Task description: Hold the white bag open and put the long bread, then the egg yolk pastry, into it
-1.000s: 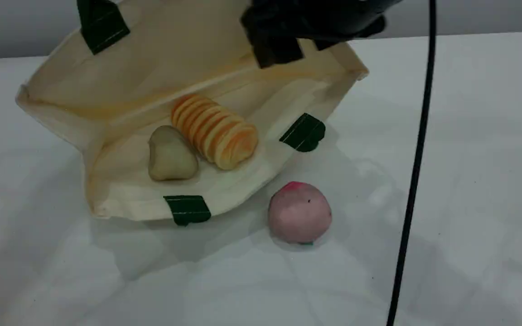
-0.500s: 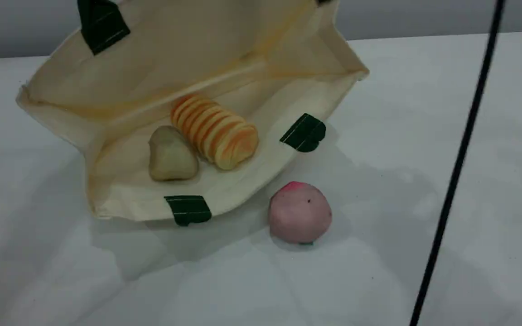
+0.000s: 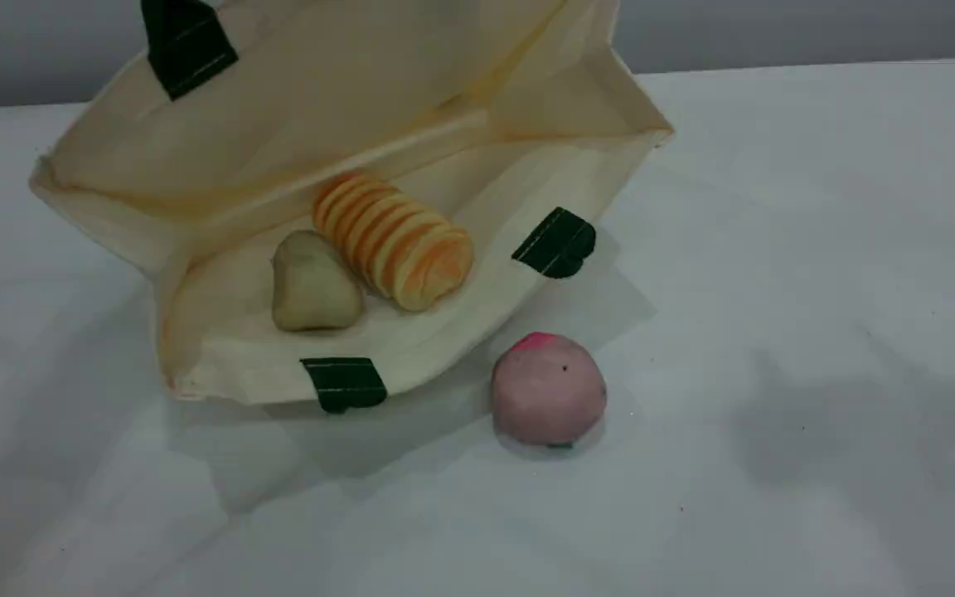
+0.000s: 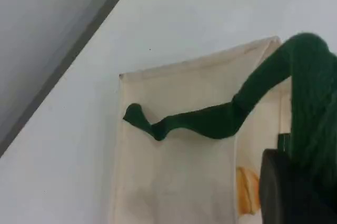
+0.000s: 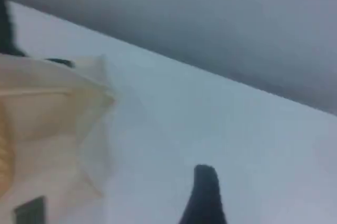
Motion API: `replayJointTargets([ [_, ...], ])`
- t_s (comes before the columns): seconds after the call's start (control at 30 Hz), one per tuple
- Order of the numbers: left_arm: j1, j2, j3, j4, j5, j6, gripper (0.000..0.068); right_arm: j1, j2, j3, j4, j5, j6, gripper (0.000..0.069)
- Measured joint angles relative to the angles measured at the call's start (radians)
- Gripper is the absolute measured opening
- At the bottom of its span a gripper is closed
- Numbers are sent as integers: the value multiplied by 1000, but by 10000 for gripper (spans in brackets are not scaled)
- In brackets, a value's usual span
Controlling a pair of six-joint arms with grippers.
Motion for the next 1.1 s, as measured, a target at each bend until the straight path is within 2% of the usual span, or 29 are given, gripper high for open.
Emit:
replayJointTargets([
  [0.13, 0, 0, 0, 0, 0, 0, 73, 0, -7, 0, -5, 38, 16, 517],
  [0.57, 0, 0, 0, -4, 0, 0, 76, 0, -7, 0, -5, 8, 19, 517],
  [0.7, 0, 0, 0, -4, 0, 0, 97, 0, -7, 0, -5, 5, 19, 517],
  [0.77, 0, 0, 0, -7, 0, 0, 134, 0, -7, 0, -9, 3, 19, 517],
  [1.0, 0, -1, 0, -10, -4, 0, 412, 0, -7, 0, -11, 3, 19, 517],
  [1.1, 0, -1, 0, -9, -4, 0, 482, 0, -7, 0, -11, 3, 19, 517],
])
